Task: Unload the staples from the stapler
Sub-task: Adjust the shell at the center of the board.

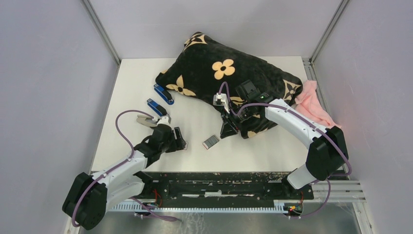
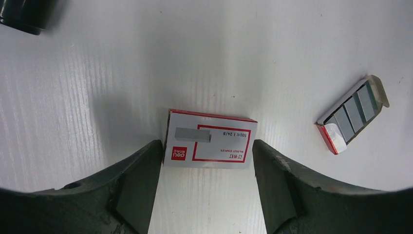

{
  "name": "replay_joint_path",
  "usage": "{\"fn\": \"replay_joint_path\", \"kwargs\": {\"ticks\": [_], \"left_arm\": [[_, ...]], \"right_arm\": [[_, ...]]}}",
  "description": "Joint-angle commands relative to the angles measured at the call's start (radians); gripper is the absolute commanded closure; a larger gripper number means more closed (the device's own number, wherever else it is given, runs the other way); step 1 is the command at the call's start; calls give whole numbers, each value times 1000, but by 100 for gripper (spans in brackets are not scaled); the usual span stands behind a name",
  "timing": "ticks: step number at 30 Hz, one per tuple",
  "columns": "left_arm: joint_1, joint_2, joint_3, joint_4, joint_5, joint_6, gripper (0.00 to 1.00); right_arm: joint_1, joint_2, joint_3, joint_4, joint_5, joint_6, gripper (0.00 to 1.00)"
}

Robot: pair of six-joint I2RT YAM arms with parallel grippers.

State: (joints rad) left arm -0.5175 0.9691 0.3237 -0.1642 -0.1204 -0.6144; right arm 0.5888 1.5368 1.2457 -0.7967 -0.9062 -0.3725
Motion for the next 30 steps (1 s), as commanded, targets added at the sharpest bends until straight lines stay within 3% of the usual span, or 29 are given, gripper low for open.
{"fn": "replay_joint_path", "kwargs": {"ticks": [1, 18, 24, 26, 27, 30], "left_arm": [[3, 10, 41, -3, -4, -27, 26], [2, 157, 83, 55, 55, 30, 38], [-7, 203, 79, 91, 123, 38, 41], [-8, 196, 76, 94, 131, 39, 41], [-8, 191, 73, 95, 132, 40, 41], [-8, 177, 66, 100, 135, 41, 41]], "right_arm": [[-4, -10, 36, -1, -33, -21, 69], [-3, -8, 36, -4, -33, -27, 69], [-2, -23, 58, -150, -45, -261, 67], [-3, -61, 22, -112, -9, -300, 63], [1, -83, -12, -76, 7, -320, 55], [34, -167, -164, 57, 46, -496, 19]]}}
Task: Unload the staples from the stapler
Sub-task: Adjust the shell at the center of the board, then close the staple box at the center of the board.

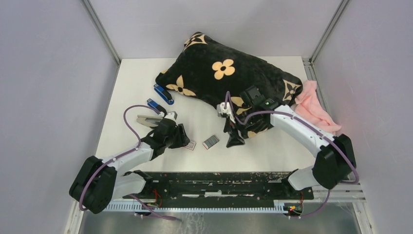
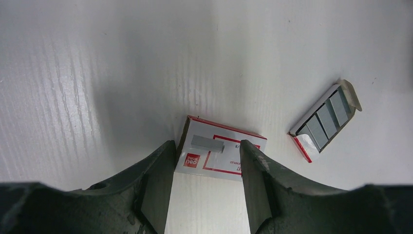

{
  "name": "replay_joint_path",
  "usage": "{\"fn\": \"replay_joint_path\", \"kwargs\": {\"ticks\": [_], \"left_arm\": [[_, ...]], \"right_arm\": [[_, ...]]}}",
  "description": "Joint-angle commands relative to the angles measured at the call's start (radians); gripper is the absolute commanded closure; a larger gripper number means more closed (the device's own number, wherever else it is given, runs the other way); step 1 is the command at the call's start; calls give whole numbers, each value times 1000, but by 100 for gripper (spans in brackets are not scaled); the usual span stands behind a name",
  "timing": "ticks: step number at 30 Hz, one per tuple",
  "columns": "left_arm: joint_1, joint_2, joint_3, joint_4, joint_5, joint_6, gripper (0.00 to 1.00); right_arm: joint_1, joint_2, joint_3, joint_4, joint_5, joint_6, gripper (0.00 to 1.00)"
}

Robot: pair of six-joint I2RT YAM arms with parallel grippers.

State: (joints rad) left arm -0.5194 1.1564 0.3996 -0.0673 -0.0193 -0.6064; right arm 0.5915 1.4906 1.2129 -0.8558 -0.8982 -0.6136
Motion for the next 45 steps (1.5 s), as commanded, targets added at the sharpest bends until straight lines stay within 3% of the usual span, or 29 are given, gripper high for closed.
{"fn": "replay_joint_path", "kwargs": {"ticks": [1, 2, 3, 8, 15, 26, 45], "left_arm": [[-6, -15, -11, 6, 35, 33, 41], [-6, -18, -14, 8, 36, 33, 41], [-5, -23, -15, 9, 35, 33, 41], [-5, -49, -37, 28, 36, 24, 41], [-6, -113, -64, 20, 38, 6, 41], [-6, -161, -88, 19, 50, -14, 41], [-5, -159, -114, 34, 71, -46, 41]], "right_arm": [[48, -141, -185, 133, 54, -405, 5], [64, -146, -229, 139, 68, -592, 0], [73, -131, -252, 146, 83, -669, 1], [100, 86, -89, 21, 126, -795, 1], [161, 271, 23, 102, 233, -746, 1], [216, 429, 129, 134, 354, -630, 11], [241, 477, 136, 165, 461, -557, 39]]}}
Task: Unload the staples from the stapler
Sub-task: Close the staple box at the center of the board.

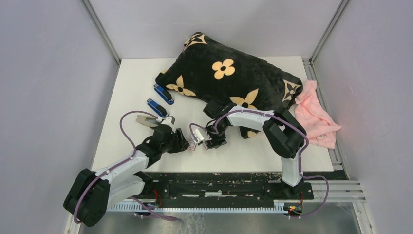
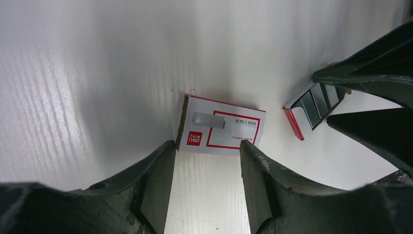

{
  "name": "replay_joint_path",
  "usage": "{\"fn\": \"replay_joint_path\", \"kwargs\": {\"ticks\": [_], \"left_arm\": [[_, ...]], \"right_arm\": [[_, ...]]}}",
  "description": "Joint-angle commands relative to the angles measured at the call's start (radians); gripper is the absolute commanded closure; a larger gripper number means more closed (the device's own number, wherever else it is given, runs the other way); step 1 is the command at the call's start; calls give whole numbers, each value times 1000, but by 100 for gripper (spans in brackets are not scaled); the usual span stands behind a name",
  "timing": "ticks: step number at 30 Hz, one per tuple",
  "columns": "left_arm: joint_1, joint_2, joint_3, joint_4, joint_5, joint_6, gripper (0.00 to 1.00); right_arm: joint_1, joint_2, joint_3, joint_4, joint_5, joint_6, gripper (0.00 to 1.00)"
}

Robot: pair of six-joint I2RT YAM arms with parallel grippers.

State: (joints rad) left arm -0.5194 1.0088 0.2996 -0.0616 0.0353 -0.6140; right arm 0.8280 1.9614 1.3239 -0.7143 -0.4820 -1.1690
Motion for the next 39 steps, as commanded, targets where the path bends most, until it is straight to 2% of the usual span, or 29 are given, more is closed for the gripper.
{"fn": "replay_joint_path", "kwargs": {"ticks": [1, 10, 21, 39], "left_arm": [[-6, -12, -16, 31, 20, -41, 41], [-5, -22, -31, 43, 39, -61, 41], [-5, -8, -60, 81, 20, -109, 40], [-5, -11, -79, 64, -12, -104, 44]], "right_arm": [[5, 1, 18, 26, 45, 1, 41], [15, -49, -60, 88, 35, 81, 50], [42, -54, -62, 129, 51, 229, 51], [106, -64, -62, 196, 54, 324, 51]]}}
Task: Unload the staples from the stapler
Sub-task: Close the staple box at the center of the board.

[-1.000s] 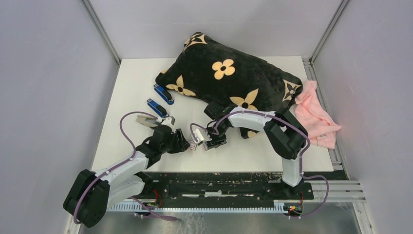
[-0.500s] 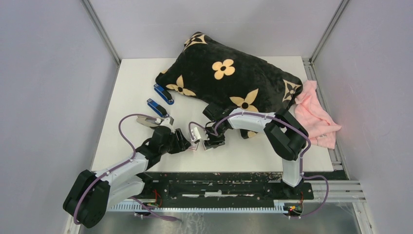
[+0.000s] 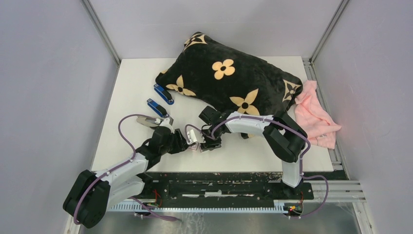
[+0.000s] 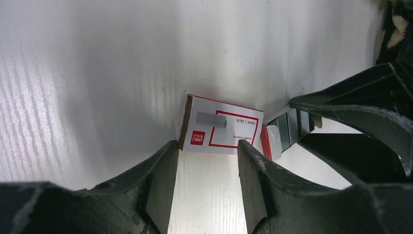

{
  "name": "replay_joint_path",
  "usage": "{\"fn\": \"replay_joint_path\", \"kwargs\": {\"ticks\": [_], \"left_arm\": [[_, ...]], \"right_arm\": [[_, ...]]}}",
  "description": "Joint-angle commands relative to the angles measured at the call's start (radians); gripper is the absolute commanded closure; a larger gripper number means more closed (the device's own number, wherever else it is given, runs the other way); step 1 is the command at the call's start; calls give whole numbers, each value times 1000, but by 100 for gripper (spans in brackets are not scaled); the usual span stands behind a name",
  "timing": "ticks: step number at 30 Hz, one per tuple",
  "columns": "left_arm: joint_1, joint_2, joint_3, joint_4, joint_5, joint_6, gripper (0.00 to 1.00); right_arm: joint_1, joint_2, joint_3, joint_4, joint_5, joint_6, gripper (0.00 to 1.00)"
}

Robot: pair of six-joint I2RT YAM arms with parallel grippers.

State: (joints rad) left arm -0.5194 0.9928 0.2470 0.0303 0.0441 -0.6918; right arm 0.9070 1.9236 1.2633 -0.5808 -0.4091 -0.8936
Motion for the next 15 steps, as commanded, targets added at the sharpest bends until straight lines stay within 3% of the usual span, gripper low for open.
{"fn": "replay_joint_path", "kwargs": {"ticks": [1, 15], "left_arm": [[-6, 4, -27, -29, -21, -26, 45], [-7, 13, -19, -66, -53, -6, 48]], "right_arm": [[31, -24, -1, 64, -17, 52, 51], [30, -32, 11, 59, 49, 74, 53]]}}
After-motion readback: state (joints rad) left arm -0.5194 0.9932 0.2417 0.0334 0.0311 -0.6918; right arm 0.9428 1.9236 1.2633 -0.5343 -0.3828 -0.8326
